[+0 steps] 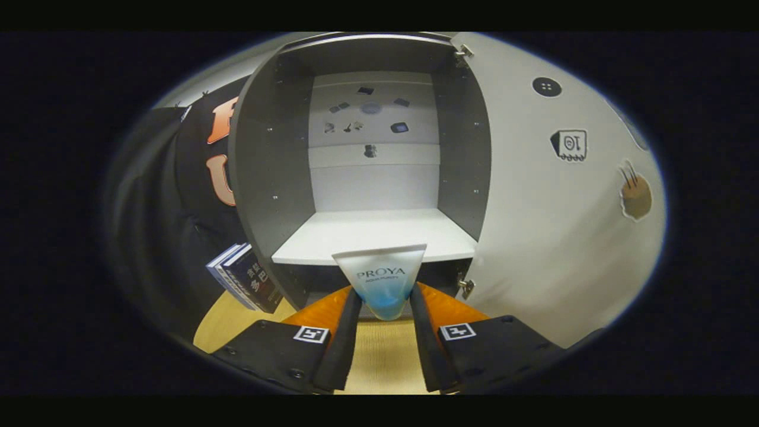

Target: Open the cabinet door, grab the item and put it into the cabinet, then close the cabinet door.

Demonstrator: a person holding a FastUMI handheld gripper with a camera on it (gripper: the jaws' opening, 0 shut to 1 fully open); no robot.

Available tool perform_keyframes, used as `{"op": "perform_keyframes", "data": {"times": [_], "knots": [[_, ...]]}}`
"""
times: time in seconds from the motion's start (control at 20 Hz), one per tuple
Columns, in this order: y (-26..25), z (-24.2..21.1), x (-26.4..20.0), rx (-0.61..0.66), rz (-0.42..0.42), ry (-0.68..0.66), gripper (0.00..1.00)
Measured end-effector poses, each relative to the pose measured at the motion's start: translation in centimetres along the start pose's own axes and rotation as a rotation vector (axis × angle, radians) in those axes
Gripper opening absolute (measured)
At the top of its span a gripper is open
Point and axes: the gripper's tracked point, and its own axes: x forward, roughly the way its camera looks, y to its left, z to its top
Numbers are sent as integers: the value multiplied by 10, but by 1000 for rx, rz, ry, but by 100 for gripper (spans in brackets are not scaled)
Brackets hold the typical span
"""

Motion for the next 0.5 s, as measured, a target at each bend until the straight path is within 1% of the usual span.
{"op": "perform_keyframes", "data": {"times": [0.25,0.35,0.5], "knots": [[10,55,31,-5,39,-43,54],[16,70,43,-2,55,-45,54],[18,84,70,-33,48,-40,54]]}}
